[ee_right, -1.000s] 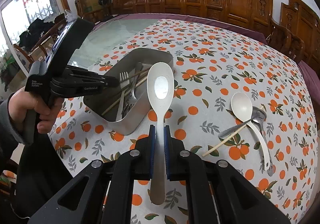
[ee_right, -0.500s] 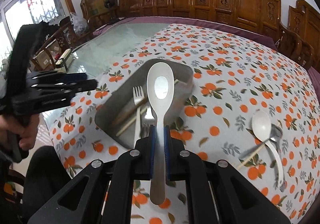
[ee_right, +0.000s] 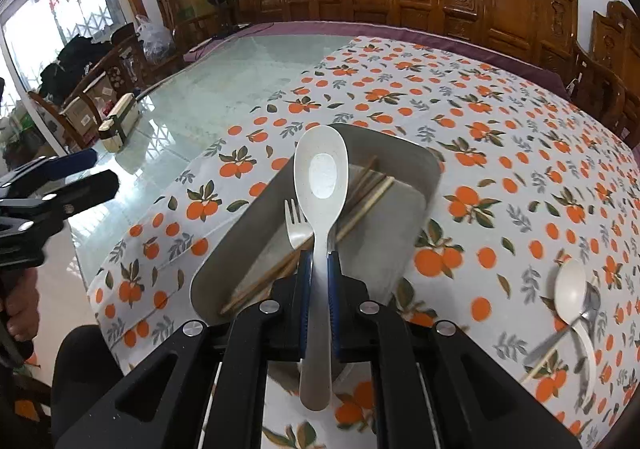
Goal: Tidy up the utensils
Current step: 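Lower the white spoon into the metal tray and open the right gripper, then grasp a steel spoon with the left gripper while the right gripper closes on another steel spoon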
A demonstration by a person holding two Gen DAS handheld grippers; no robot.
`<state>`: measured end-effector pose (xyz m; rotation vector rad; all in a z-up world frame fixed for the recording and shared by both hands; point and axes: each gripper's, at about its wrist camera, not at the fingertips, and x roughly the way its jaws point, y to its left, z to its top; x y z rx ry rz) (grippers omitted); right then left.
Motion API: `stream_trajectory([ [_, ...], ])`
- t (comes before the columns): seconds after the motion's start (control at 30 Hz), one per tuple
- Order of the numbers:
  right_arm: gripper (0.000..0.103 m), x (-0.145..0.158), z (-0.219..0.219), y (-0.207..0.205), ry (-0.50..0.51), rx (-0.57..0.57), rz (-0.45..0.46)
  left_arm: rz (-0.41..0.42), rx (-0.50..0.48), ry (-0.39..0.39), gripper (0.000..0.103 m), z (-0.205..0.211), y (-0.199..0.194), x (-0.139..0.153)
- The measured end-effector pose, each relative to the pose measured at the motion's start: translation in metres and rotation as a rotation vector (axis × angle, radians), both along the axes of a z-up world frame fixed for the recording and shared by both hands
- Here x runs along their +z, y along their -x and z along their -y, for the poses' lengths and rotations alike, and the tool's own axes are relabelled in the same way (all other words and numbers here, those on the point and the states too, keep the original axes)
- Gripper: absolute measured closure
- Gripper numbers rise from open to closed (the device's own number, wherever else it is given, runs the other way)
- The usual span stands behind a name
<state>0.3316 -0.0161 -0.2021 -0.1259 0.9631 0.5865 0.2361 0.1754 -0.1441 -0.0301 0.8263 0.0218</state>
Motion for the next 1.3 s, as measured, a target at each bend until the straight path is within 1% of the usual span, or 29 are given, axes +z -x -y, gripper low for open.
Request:
stream_trajectory([
  [0.17, 0.093, -0.013, -0.014, -0.011, 0.005, -0.014, -0.027, 0.013, 0.002, -0.016, 0.016, -0.003, 0.001, 0.004],
  [0.37, 0.093, -0.029, -0.023, -0.019, 0.025, -0.028, -0.053, 0.006, -0.007, -0.023, 0.016, -0.001, 0.002, 0.003],
  [0.43, 0.093, -0.031, -0.024, -0.02, 0.019, -0.031, -0.062, 0.005, -0.012, -0.025, 0.016, 0.001, 0.002, 0.002],
  [0.6, 0.092, -0.027, -0.021, -0.017, -0.013, -0.021, -0.051, 0.005, -0.025, -0.036, 0.016, 0.007, 0.003, 0.002],
  [0.77, 0.092, -0.013, -0.005, -0.008, -0.05, -0.001, -0.018, 0.003, -0.039, -0.04, 0.016, 0.015, 0.005, 0.002],
  [0.93, 0.092, 0.008, 0.032, 0.011, -0.066, 0.006, 0.038, 0.014, -0.061, -0.042, 0.016, 0.029, 0.008, 0.008],
  [1.0, 0.092, 0.014, 0.057, 0.021, -0.052, 0.004, 0.056, 0.02, -0.074, -0.039, 0.016, 0.038, 0.01, 0.011],
  [1.03, 0.082, 0.016, 0.07, 0.024, -0.047, 0.003, 0.059, 0.02, -0.083, -0.038, 0.016, 0.043, 0.01, 0.011],
  [1.07, 0.07, 0.018, 0.083, 0.026, -0.043, 0.0, 0.06, 0.02, -0.093, -0.04, 0.016, 0.05, 0.011, 0.012],
  [1.17, 0.069, 0.02, 0.123, 0.029, -0.022, -0.039, 0.085, 0.017, -0.115, -0.046, 0.016, 0.067, 0.01, 0.011],
  [1.3, 0.069, 0.013, 0.181, 0.018, -0.057, -0.121, 0.066, 0.015, -0.148, -0.043, 0.016, 0.098, 0.009, 0.01],
])
